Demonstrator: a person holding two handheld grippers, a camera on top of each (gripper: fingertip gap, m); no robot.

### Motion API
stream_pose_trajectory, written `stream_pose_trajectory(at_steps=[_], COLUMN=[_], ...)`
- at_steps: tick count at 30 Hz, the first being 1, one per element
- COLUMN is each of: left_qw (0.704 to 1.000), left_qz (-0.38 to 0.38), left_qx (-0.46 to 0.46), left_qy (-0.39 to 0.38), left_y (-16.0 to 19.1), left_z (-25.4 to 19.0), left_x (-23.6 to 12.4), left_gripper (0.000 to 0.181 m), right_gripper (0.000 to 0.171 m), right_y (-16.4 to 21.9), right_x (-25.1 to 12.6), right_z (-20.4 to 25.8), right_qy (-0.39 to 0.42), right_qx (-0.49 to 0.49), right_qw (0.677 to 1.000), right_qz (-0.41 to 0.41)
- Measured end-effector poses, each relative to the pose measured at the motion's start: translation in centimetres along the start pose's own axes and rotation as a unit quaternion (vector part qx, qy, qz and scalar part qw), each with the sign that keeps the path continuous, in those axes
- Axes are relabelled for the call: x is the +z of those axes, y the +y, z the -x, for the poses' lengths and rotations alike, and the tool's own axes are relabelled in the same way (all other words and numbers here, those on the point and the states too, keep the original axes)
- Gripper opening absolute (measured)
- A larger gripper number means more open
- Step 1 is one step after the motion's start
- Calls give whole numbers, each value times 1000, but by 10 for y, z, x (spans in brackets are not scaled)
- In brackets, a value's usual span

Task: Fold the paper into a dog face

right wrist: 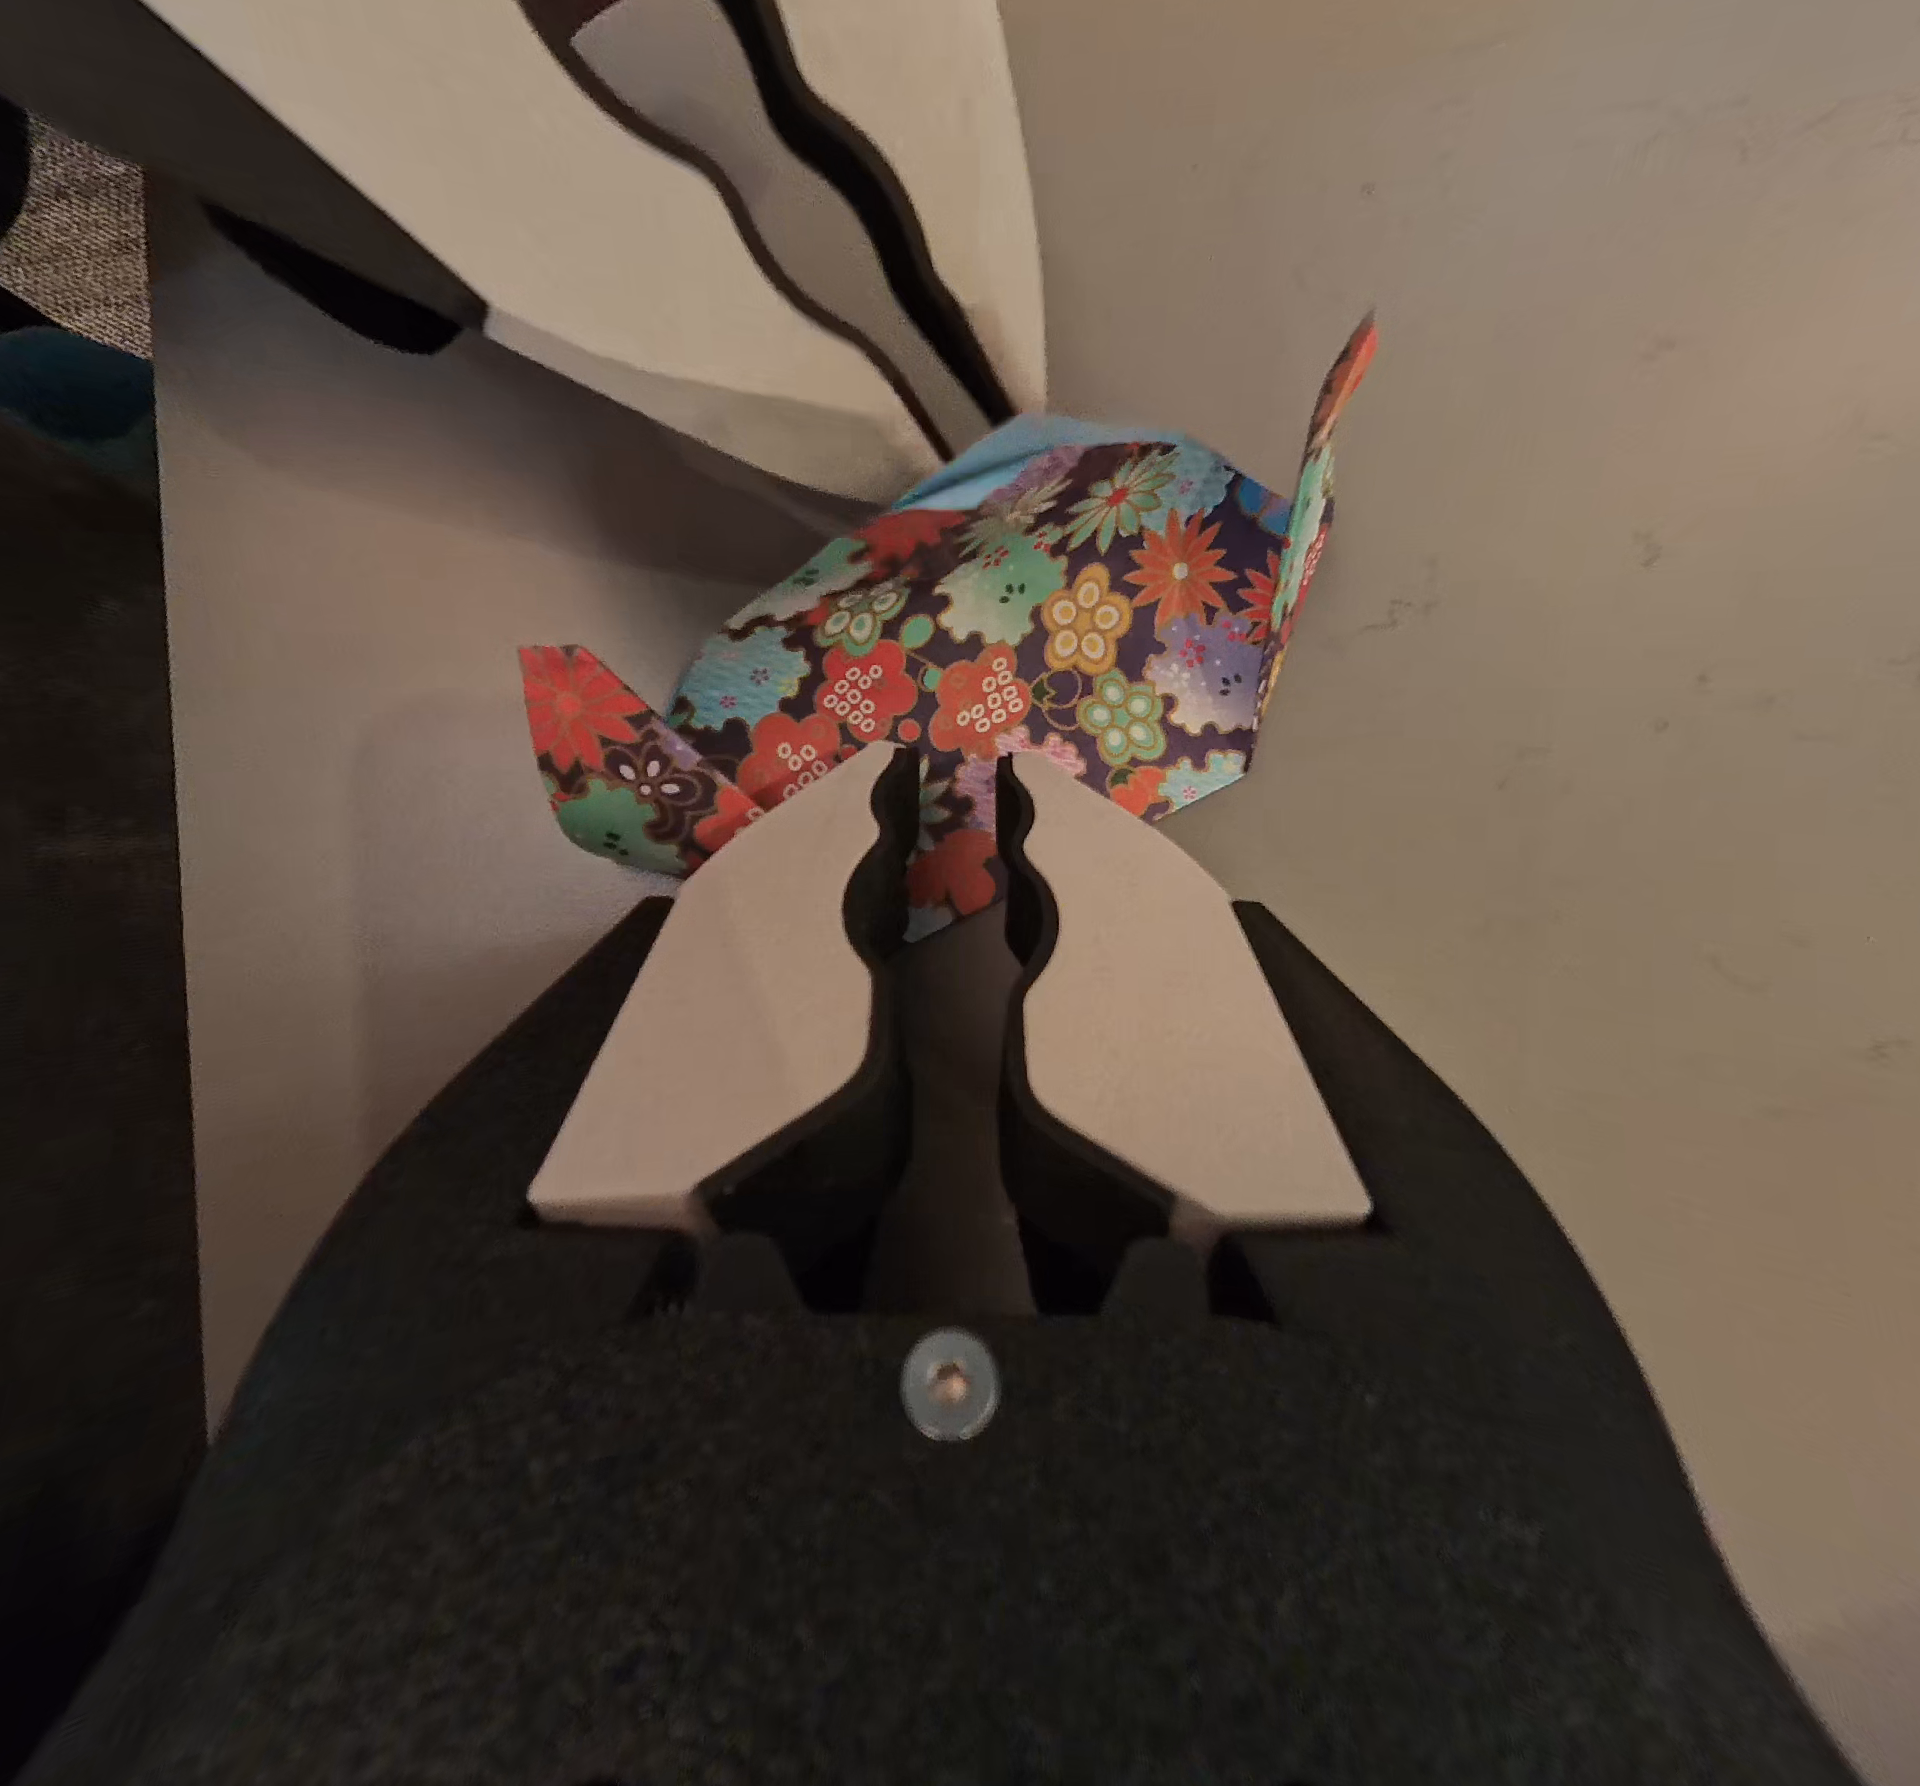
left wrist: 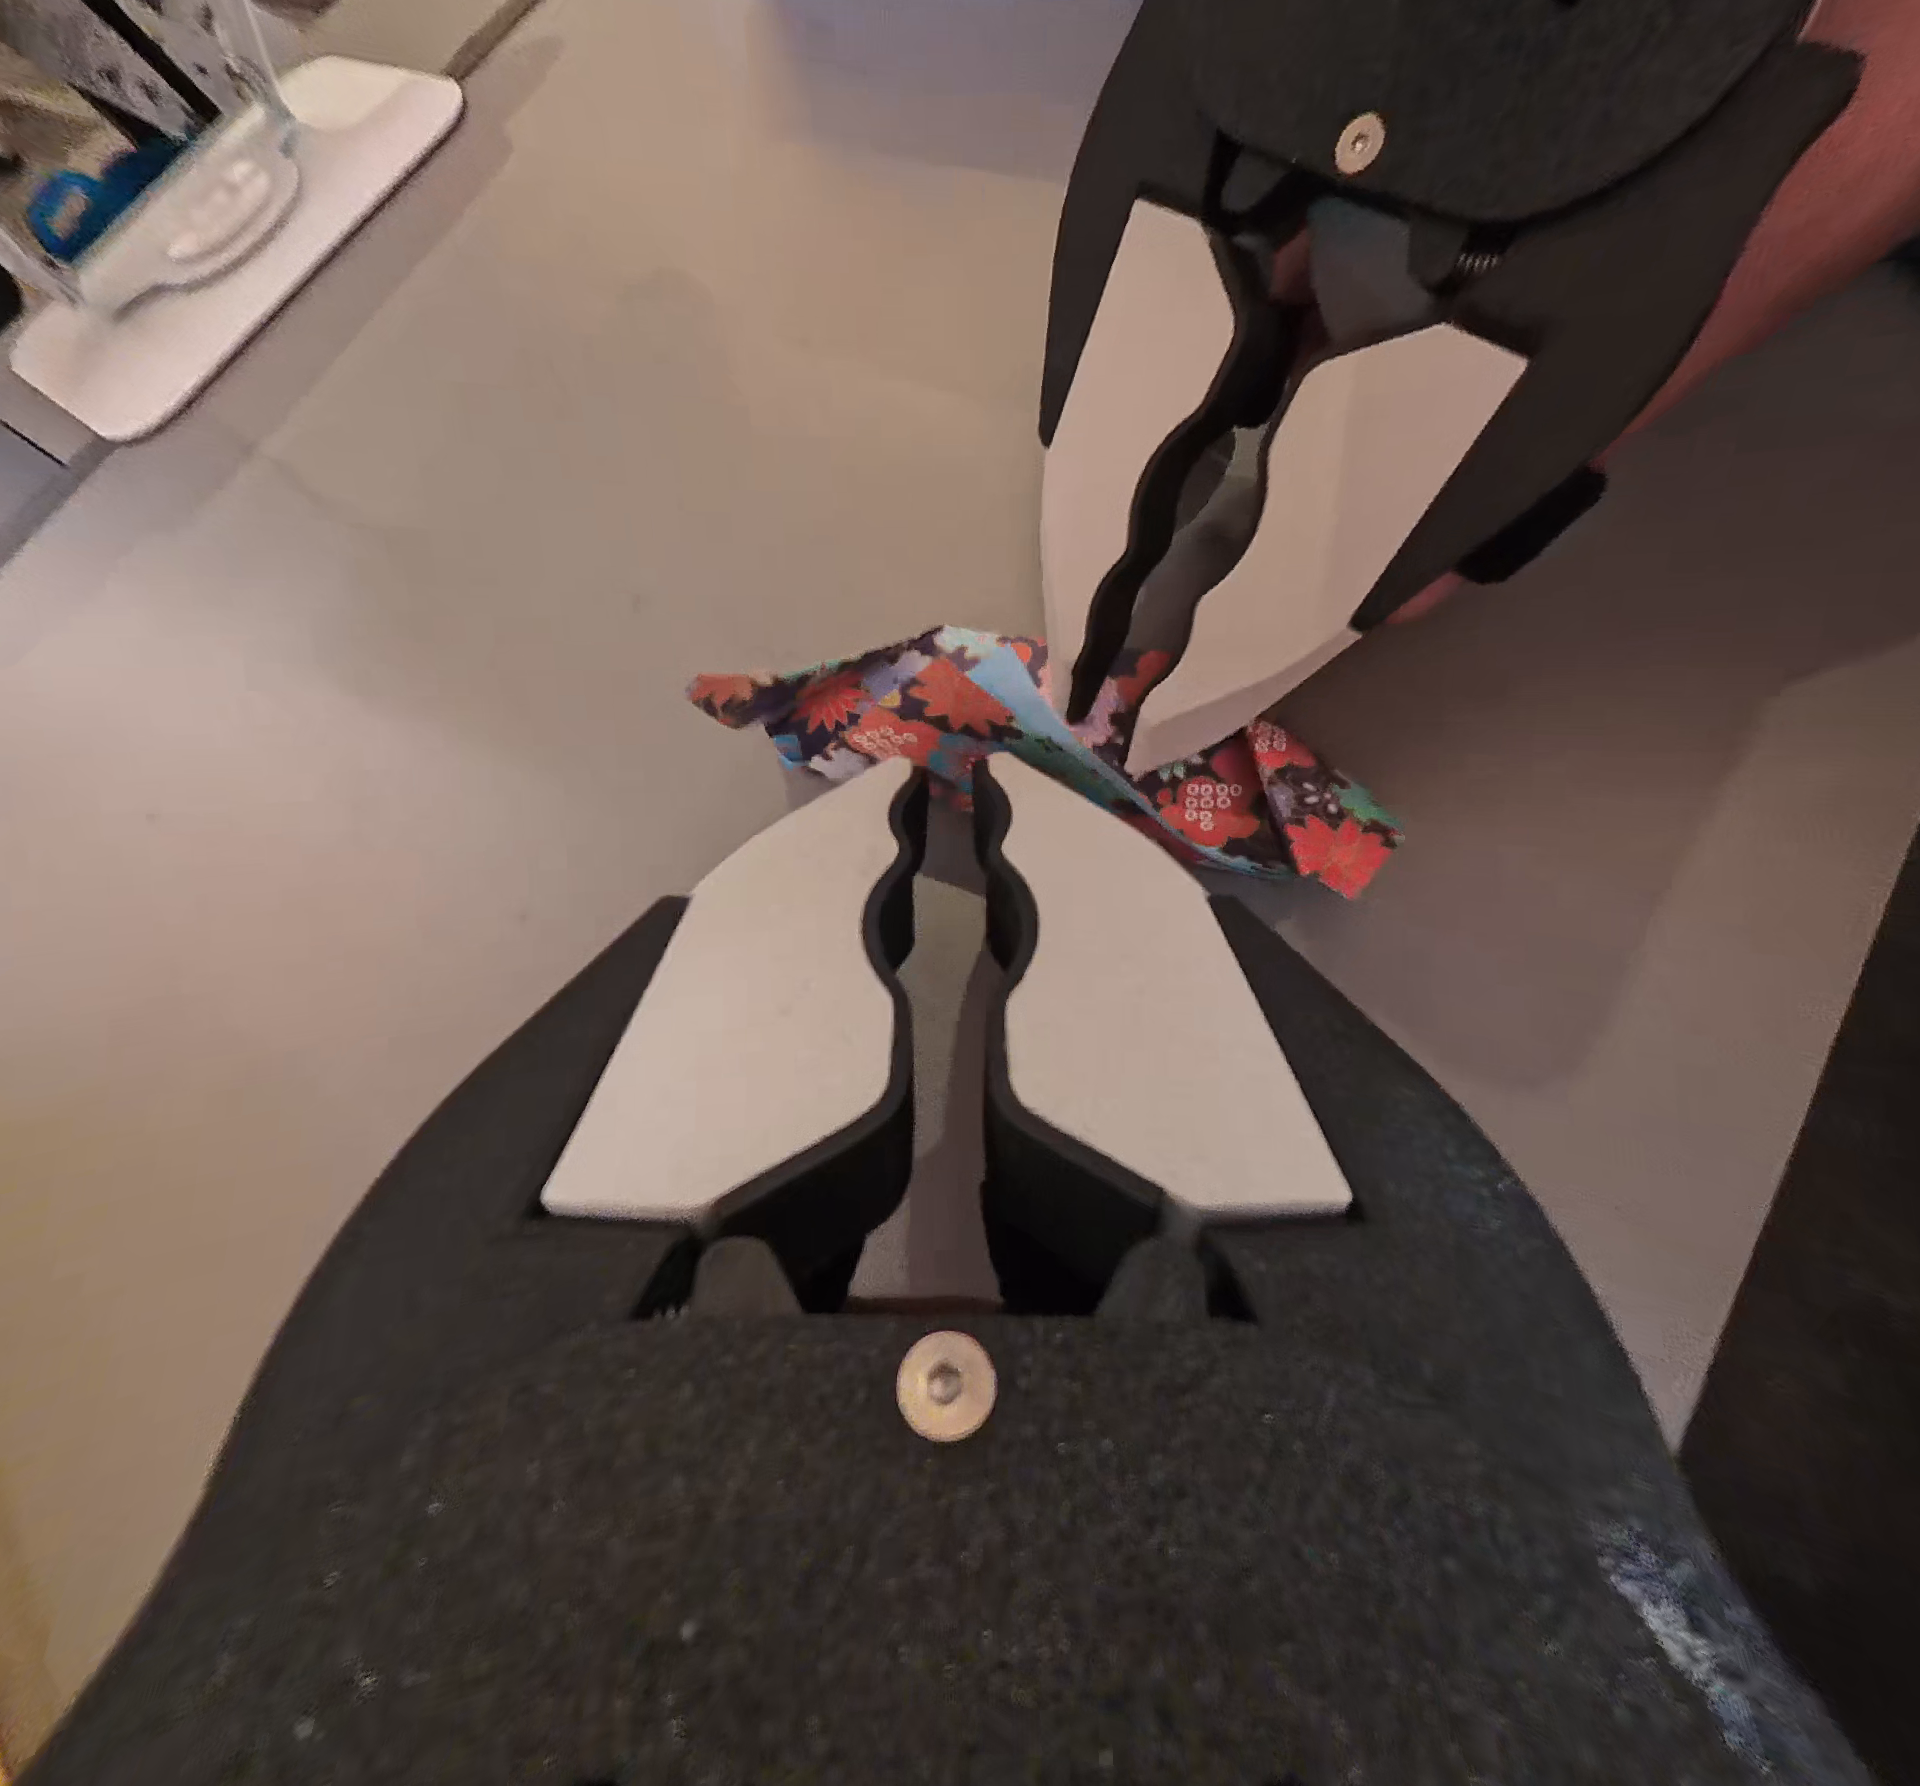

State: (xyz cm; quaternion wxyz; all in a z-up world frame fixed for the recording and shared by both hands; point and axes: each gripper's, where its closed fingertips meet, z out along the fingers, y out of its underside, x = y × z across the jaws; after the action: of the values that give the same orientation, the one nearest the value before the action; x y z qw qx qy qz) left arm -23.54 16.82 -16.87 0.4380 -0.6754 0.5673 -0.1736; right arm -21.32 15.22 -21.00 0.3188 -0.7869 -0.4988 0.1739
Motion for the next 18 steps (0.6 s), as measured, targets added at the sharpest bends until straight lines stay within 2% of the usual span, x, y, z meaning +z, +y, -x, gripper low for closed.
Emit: stream_pose_trajectory(at_steps=[2, 9, 18], left_qw=[1000, 999, 994], left_qz=[-15, -16, 2], left_qx=[11, 34, 9], left_qy=[-12, 24, 111], left_y=[-6, -7, 5], left_z=[5, -1, -17], left_x=[0, 8, 15], left_gripper=[10, 7, 7], right_gripper=[14, 14, 14], right_y=[0, 0, 0], right_x=[0, 0, 0], right_z=[0, 0, 0], right_qy=[0, -3, -9], right_qx=[-1, 0, 0], right_qw=[1000, 1000, 1000], right_qz=[2, 0, -4])
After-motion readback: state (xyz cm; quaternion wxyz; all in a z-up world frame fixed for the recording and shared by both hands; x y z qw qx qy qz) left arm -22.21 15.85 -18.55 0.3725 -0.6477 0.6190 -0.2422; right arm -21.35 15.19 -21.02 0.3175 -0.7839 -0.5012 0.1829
